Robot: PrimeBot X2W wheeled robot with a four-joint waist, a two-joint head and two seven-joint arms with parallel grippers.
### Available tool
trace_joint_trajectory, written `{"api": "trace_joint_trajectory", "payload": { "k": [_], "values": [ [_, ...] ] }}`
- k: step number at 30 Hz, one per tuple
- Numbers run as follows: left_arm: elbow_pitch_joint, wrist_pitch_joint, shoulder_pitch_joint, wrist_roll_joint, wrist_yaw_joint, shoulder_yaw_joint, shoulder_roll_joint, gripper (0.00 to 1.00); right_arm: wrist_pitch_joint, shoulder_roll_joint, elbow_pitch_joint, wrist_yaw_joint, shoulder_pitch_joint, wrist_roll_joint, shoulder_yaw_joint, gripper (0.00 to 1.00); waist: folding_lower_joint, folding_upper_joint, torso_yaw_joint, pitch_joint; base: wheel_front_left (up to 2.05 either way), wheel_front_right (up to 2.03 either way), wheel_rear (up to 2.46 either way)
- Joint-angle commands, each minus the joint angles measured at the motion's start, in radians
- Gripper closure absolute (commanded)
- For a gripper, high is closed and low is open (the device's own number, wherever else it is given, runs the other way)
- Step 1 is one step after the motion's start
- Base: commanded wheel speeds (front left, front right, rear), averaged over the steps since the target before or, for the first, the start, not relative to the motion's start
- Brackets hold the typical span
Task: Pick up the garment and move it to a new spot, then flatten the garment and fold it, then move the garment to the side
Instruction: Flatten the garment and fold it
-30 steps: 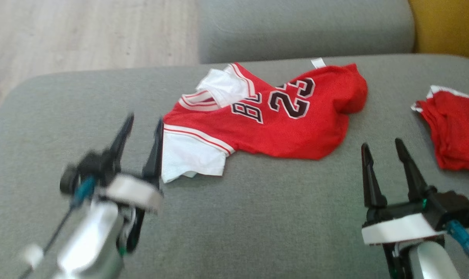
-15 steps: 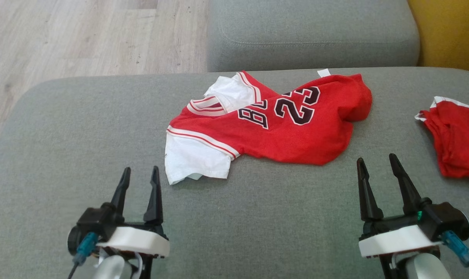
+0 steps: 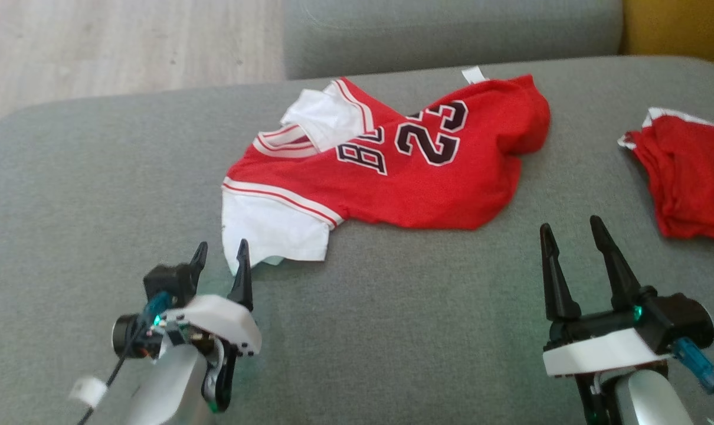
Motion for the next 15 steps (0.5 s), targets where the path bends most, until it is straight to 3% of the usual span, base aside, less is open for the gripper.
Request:
{"api": "trace_joint_trajectory", "payload": {
  "k": [1, 9, 15],
  "values": [
    [-0.003, 0.005, -0.050, -0.001, 0.004, 0.028, 0.012, 0.00, -0.006, -0.004, -0.036, 0.003, -0.043, -0.003, 0.023, 0.00, -0.0001, -0.0001, -0.016, 0.020, 0.00, 0.00, 0.00],
    [0.160, 0.045, -0.133, -0.009, 0.056, 0.046, 0.020, 0.00, -0.006, -0.004, -0.041, 0.003, -0.066, -0.002, 0.025, 0.00, -0.0001, -0.0001, -0.055, 0.059, 0.00, 0.00, 0.00],
    [0.246, 0.094, -0.161, -0.023, 0.003, 0.023, 0.011, 0.00, -0.006, -0.004, -0.043, 0.003, -0.071, -0.001, 0.018, 0.00, -0.0001, -0.0001, -0.067, 0.069, 0.00, 0.00, 0.00]
  ]
}}
